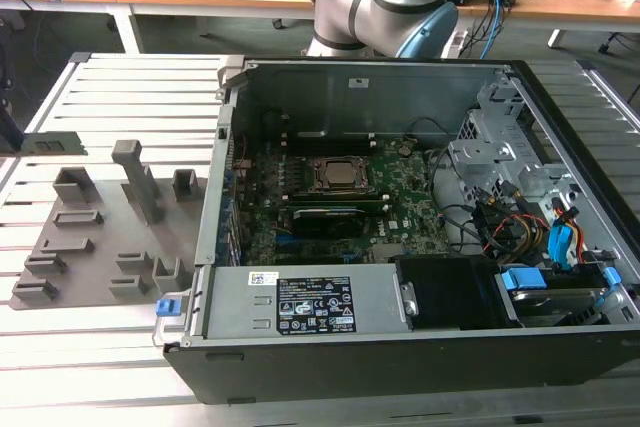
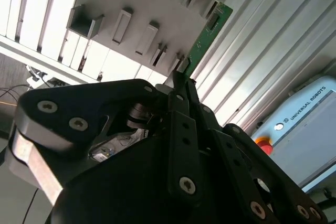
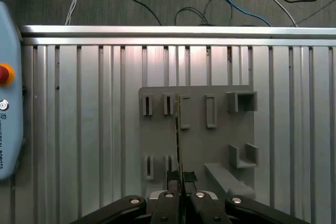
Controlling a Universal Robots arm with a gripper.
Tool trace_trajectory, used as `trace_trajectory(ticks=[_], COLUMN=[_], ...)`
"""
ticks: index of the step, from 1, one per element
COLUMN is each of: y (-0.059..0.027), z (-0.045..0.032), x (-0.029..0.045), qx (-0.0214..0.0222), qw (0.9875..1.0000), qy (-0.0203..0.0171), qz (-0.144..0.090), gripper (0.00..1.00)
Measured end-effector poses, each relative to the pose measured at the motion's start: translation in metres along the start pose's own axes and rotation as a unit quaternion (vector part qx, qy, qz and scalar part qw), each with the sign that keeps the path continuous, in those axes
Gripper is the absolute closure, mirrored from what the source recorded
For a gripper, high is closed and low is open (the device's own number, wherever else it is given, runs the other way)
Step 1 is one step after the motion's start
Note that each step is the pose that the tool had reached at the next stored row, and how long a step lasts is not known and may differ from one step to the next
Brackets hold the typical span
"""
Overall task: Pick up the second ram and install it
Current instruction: 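Pick up the second ram and move it above second insertion slot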
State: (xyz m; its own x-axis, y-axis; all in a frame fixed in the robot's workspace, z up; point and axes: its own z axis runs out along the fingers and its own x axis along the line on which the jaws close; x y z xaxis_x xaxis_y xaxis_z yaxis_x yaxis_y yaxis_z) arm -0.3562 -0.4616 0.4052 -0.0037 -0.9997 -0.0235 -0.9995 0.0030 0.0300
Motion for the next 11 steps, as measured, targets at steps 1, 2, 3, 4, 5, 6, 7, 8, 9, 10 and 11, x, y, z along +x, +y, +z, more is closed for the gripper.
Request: trace_trajectory(ticks=[1, 2, 3, 4, 5, 6, 7, 8, 9, 10, 11], y=[0.0001, 0.0001, 0.0001, 0.0002, 0.0003, 0.0003, 0.0002, 0.0004, 0.0003, 0.0004, 0.0004], z=[-0.0024, -0.0058, -0.0086, -0.0126, -0.0162, -0.0189, -0.0196, -0.0196, -0.0196, -0.0195, -0.0196], x=[0.0000, -0.0001, -0.0002, -0.0003, -0.0004, -0.0005, -0.0004, -0.0005, -0.0006, -0.0006, -0.0005], qx=[0.0000, 0.0000, 0.0000, 0.0000, 0.0000, 0.0000, 0.0000, -0.0001, -0.0001, 0.0000, -0.0001], qw=[1.0000, 1.0000, 1.0000, 1.0000, 1.0000, 1.0000, 1.0000, 0.9999, 0.9999, 0.9999, 0.9999], qy=[0.0000, 0.0000, 0.0000, -0.0001, 0.0000, 0.0000, -0.0034, -0.0148, -0.0150, -0.0152, -0.0152], qz=[0.000, 0.000, 0.000, 0.000, 0.000, 0.000, 0.000, 0.000, 0.000, 0.000, 0.000], gripper=[0.86, 0.86, 0.86, 0.86, 0.86, 0.86, 0.86, 0.86, 0.86, 0.86, 0.86])
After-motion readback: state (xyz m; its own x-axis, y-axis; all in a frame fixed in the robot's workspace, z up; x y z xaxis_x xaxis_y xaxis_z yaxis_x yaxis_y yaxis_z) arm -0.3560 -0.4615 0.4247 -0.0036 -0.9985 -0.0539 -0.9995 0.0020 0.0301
